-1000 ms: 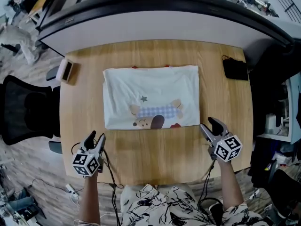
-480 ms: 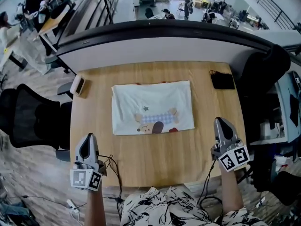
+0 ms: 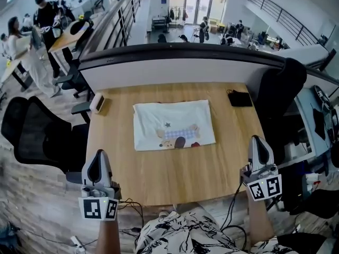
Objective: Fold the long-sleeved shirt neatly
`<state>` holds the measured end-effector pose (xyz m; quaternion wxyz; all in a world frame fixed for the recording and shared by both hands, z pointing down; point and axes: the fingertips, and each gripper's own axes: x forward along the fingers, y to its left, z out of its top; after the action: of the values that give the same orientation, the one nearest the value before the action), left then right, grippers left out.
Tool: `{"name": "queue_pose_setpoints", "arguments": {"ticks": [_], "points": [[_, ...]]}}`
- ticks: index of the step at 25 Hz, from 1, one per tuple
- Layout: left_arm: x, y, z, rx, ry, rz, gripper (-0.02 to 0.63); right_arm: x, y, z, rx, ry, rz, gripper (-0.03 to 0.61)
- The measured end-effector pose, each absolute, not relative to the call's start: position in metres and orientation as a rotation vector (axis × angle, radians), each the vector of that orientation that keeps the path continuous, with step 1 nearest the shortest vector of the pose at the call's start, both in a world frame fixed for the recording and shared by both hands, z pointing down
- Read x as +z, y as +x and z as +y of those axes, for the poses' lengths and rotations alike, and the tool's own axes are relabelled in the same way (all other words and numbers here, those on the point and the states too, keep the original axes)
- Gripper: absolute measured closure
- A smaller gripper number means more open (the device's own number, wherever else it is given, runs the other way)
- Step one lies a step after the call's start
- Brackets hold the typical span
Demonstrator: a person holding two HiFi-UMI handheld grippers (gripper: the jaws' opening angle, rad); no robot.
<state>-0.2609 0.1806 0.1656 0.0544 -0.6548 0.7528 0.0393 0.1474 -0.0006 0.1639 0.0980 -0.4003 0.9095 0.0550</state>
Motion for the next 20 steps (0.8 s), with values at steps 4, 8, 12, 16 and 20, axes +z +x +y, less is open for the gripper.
{"name": "queue_pose_setpoints", "arguments": {"ticks": [4,8,12,16,20], "points": [[0.155,-0.257,0.22,0.105,-1.876,2.309,0.615,0.157,0.155,0.039,0.119,-1.168,2.686,0.566],[0.152,-0.239,0.256,0.124,-1.904,2.239,0.615,0.164,0.161,0.079,0.077,-1.19,2.656,0.566],[0.158,-0.234,0.287,0.123,-1.885,2.246,0.615,0.167,0.167,0.118,0.122,-1.221,2.662,0.566],[0.158,-0.234,0.311,0.136,-1.851,2.296,0.615,0.16,0.178,0.139,0.189,-1.259,2.675,0.566],[0.164,-0.227,0.328,0.127,-1.862,2.345,0.615,0.151,0.185,0.157,0.231,-1.226,2.685,0.566]]}}
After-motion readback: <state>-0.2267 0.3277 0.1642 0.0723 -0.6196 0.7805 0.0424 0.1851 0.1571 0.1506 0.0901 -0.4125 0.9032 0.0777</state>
